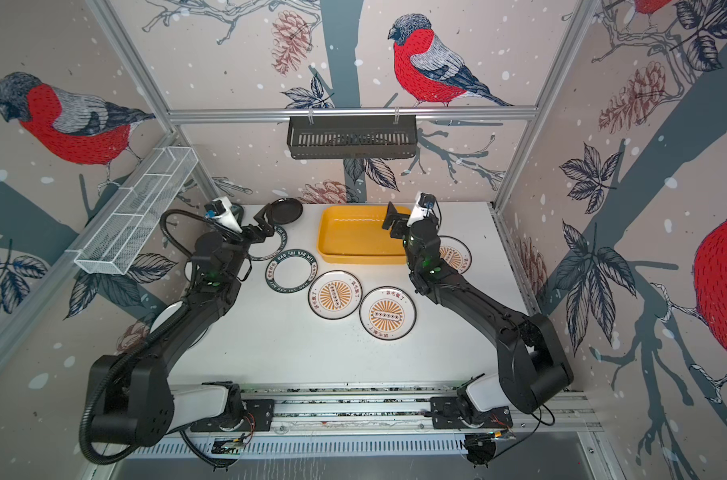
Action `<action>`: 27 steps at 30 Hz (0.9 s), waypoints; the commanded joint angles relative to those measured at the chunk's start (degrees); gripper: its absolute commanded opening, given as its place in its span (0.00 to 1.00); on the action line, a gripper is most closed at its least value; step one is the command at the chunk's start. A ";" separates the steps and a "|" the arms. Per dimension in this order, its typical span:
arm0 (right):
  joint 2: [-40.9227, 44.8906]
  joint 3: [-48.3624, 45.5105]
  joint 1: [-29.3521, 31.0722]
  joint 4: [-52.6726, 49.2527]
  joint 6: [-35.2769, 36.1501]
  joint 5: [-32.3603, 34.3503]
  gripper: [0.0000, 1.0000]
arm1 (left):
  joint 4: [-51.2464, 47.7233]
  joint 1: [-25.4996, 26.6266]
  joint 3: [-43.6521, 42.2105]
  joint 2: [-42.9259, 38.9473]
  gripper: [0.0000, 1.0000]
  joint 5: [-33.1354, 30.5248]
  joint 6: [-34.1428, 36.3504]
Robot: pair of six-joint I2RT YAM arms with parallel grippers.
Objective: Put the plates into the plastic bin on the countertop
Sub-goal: 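Raise both arms and swing the grippers toward the yellow bin, then lower the right gripper onto the sunburst plate while the left arm reaches across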
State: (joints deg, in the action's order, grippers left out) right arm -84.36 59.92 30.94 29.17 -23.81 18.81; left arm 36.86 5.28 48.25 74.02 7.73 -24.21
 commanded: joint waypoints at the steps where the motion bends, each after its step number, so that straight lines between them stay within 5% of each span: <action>1: -2.54 6.39 1.52 -8.77 -12.83 -7.81 1.00 | -7.55 1.85 3.89 1.56 1.00 10.17 -14.99; 4: -3.14 9.07 2.89 -10.07 -16.95 -14.48 1.00 | -4.86 5.50 4.23 1.72 1.00 10.45 -20.48; 8: 0.74 6.94 5.75 -6.75 -11.98 -14.16 1.00 | -3.20 10.37 4.54 1.37 1.00 9.68 -18.95; 15: 4.30 5.71 2.10 -12.65 -15.16 -19.96 1.00 | 16.47 10.31 -4.35 0.79 1.00 17.58 -31.32; 20: 4.94 3.89 -3.31 -14.74 -19.01 -25.01 1.00 | 6.98 11.21 -8.19 -3.98 1.00 10.10 -34.52; 24: 5.36 3.67 -4.15 -19.28 -16.82 -23.18 1.00 | -9.96 13.86 -7.70 -9.53 1.00 -2.02 -28.32; 27: 6.58 4.08 -4.19 -24.33 -13.47 -19.59 1.00 | -15.64 14.29 -9.56 -11.88 1.00 -1.84 -29.74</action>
State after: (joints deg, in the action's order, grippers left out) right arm -78.87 63.64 26.89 9.13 -40.25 -3.49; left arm 30.20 19.20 39.90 63.44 10.55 -54.00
